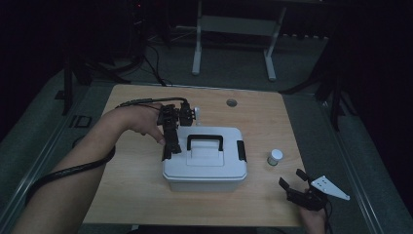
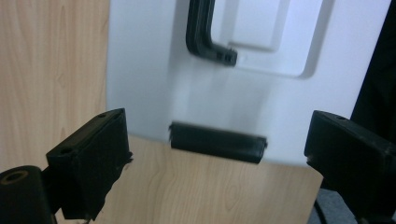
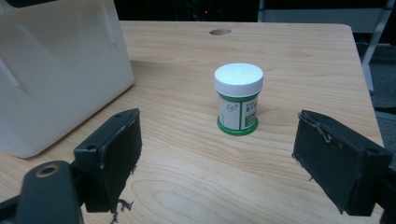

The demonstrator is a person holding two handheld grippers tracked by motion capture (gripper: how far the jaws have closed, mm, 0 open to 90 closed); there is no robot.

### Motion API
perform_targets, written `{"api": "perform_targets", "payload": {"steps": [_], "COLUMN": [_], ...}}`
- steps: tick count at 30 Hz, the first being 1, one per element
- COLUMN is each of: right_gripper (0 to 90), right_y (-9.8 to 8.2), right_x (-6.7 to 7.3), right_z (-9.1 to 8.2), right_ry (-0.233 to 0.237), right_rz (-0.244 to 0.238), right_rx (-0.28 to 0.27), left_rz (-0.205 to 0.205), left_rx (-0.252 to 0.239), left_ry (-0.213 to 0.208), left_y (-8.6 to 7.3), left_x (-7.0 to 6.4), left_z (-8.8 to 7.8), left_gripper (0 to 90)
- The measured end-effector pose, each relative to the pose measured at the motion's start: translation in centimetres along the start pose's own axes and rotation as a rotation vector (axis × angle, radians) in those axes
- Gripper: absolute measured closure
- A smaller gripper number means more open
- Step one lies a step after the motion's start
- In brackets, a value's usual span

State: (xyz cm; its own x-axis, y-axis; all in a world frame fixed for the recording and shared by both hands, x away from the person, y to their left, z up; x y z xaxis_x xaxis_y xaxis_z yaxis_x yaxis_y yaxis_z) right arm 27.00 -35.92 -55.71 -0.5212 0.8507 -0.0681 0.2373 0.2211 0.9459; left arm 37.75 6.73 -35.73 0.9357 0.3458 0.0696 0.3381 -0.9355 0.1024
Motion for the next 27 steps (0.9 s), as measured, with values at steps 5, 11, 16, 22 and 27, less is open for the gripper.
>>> {"api": "perform_targets", "payload": {"steps": [5, 11, 16, 22, 27], "right_gripper": [14.9, 14.9, 14.9, 14.9, 14.9], "right_y": [0.0, 0.0, 0.0, 0.0, 0.0], "right_x": [0.0, 0.0, 0.1, 0.1, 0.1], "right_z": [0.0, 0.1, 0.2, 0.2, 0.2], "right_ry": [0.005, 0.009, 0.013, 0.015, 0.018], "right_rz": [0.003, 0.000, -0.008, -0.010, -0.012], "right_rx": [0.004, 0.008, 0.017, 0.018, 0.021], "left_rz": [0.023, 0.045, 0.022, 0.053, 0.087], "left_rx": [0.013, 0.024, 0.027, 0.040, 0.063], "left_ry": [-0.010, -0.010, -0.027, -0.047, -0.072], "left_y": [1.1, 2.4, 3.5, 4.3, 5.0], "left_x": [0.0, 0.3, 1.1, 1.1, 0.8], "left_z": [0.2, 0.8, 1.1, 1.5, 1.9], "left_gripper": [13.7, 24.4, 34.1, 46.5, 60.4]}}
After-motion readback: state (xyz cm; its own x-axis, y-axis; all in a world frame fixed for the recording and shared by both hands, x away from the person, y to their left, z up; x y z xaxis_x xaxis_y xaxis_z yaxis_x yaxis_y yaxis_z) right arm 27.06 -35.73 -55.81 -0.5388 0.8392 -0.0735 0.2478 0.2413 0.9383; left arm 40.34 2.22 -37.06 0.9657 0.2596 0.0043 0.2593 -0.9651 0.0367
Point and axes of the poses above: each handheld gripper's, and its own axes: z roughly forward along the jaws, y roughly out of its top, x roughly to its left, the point moved 2 cm from there along z, roughly forward along the jaws, and after that the axes turned 10 degrees about -z, right-handed, at the moved point
